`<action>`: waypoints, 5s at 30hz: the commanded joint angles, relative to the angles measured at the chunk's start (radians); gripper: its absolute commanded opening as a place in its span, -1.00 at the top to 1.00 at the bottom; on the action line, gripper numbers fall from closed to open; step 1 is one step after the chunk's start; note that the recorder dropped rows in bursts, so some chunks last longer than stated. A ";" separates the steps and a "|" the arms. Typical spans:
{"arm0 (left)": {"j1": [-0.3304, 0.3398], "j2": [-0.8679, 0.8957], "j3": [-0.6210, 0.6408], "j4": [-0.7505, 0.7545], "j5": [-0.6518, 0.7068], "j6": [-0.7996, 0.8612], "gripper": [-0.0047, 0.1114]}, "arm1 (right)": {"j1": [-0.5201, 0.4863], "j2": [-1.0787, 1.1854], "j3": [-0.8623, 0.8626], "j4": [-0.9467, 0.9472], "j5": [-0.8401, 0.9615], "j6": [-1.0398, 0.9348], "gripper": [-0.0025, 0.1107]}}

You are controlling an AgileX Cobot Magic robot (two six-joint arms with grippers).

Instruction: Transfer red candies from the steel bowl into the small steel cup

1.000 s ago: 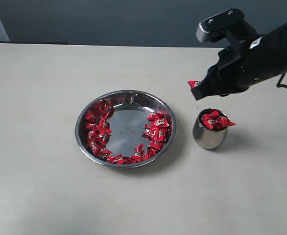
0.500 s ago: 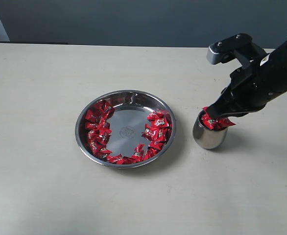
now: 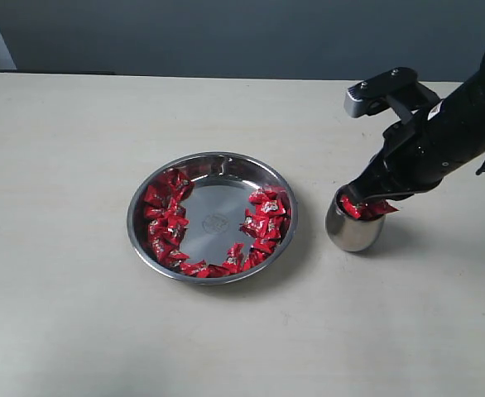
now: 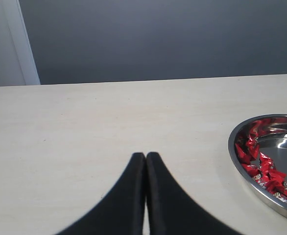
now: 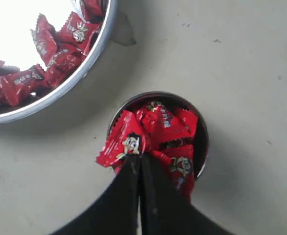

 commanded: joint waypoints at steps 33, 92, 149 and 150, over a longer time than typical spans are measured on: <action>-0.006 -0.005 0.002 0.001 -0.004 -0.002 0.91 | -0.006 -0.041 0.003 -0.029 -0.140 0.095 0.50; -0.006 -0.005 0.002 0.001 -0.004 -0.002 0.91 | -0.425 -1.579 0.945 -0.338 -0.337 0.732 0.96; -0.006 -0.005 0.002 0.001 -0.004 -0.002 0.91 | -0.425 -1.579 0.945 -0.338 -0.337 0.736 0.96; -0.006 -0.005 0.002 0.001 -0.004 -0.002 0.91 | -0.425 -1.579 0.945 -0.338 -0.337 0.736 0.96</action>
